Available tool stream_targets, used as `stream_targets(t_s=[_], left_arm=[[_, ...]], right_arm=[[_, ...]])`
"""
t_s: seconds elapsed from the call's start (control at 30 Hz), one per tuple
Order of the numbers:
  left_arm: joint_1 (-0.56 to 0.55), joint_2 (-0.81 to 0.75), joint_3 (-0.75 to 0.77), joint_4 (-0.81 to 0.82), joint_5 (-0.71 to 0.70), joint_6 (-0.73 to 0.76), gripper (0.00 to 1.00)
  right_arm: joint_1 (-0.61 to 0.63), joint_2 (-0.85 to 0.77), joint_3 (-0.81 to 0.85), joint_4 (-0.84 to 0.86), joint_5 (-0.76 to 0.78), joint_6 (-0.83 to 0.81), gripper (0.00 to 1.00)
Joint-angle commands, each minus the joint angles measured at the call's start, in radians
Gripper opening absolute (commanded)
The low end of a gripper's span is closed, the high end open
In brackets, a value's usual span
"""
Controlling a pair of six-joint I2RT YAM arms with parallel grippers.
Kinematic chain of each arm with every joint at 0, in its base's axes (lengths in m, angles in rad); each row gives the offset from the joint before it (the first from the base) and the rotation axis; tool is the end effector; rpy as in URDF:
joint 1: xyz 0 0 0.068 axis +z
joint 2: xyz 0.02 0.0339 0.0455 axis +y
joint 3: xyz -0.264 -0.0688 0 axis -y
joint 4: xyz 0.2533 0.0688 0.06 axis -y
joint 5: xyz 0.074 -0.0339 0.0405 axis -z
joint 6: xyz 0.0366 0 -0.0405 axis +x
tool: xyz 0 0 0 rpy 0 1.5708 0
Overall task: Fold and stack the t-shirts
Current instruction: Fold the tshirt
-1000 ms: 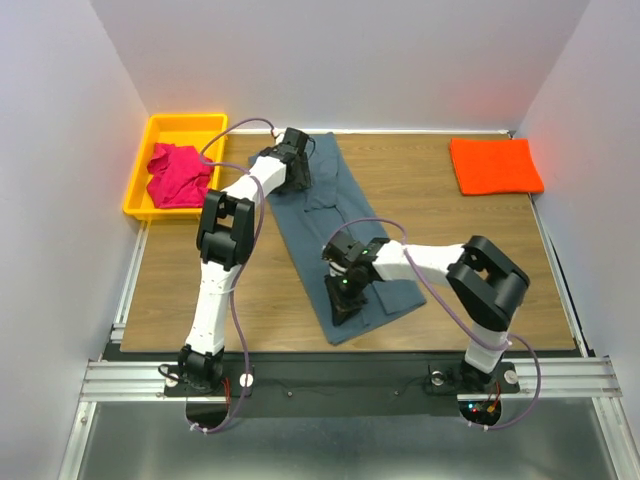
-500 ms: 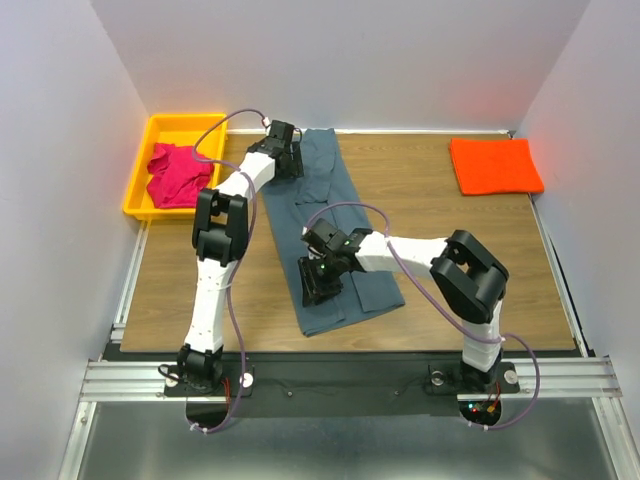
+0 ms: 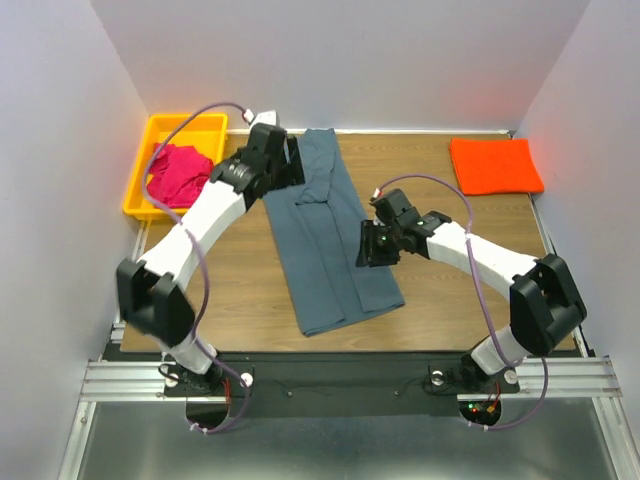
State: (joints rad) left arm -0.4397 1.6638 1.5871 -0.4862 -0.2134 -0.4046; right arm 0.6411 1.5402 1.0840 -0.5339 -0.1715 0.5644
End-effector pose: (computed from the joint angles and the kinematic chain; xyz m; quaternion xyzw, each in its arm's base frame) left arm 0.3603 -0.1609 0.3582 -0.0361 0.8715 -0.1117 0.4762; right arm 0.2576 0.2001 0.2276 -0.0611 0.9530 0.2293 0.1884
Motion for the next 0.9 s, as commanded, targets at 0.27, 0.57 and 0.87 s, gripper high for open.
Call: stream_targets(t_s=[0.27, 0.57, 0.87], left_arm=[[-0.289, -0.449, -0.714, -0.13, 0.077, -0.46, 0.77], [-0.39, -0.385, -0.774, -0.111, 0.131, -0.545, 0.77], [-0.458, -0.276, -0.817, -0.126, 0.157, -0.551, 0.76]], right_arm=[[-0.024, -0.058, -0.162, -0.04, -0.068, -0.1, 0.25], [-0.023, -0.112, -0.225, -0.047, -0.011, -0.086, 0.26], [-0.093, -0.161, -0.182, -0.138, 0.201, -0.074, 0.52]])
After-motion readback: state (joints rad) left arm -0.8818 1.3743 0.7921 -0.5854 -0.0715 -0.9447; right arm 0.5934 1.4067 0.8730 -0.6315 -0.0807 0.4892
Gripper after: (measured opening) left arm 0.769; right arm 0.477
